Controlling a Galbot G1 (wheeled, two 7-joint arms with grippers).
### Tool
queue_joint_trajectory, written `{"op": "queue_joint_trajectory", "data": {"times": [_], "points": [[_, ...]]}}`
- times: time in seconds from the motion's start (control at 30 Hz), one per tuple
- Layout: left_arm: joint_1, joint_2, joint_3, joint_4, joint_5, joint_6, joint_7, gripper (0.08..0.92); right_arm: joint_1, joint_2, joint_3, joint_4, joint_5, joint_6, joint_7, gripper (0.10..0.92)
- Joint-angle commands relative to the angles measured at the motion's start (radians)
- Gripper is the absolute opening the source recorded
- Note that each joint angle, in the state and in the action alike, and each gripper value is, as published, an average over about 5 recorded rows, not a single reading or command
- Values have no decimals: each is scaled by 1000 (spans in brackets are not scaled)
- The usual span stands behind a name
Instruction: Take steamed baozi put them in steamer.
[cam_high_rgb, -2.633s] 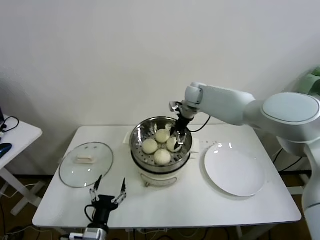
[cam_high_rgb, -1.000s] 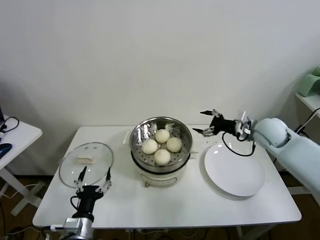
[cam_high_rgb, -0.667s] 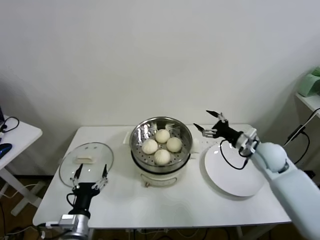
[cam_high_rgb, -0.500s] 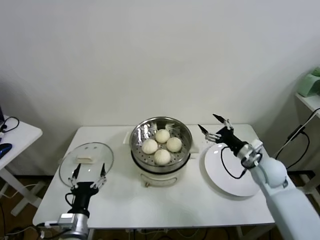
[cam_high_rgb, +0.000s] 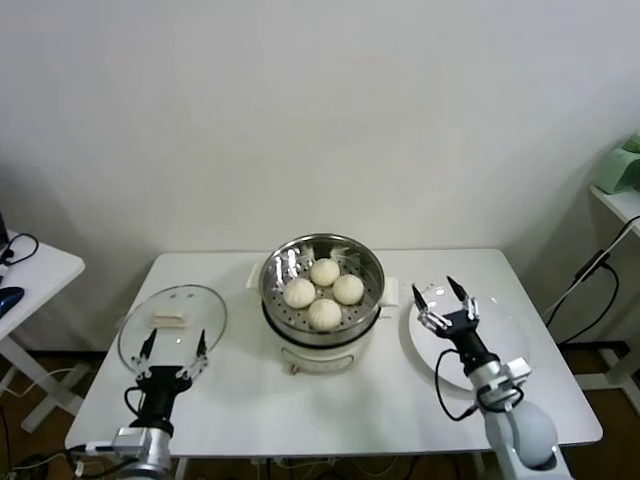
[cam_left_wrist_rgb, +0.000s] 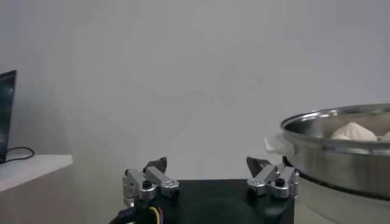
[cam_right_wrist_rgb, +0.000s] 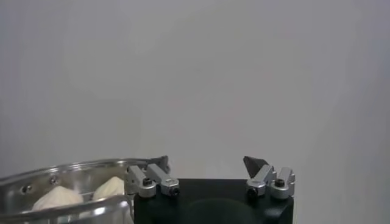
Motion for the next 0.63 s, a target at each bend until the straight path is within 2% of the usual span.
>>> {"op": "queue_joint_trajectory", "data": {"times": [0.03,0.63], "points": [[5,-1,-12,8,35,-15,21,823,-132,121,63,37,-27,43,17,823],[0,-2,-26,20,65,-22,15,823,-107,123,56,35,-40,43,18,823]]}}
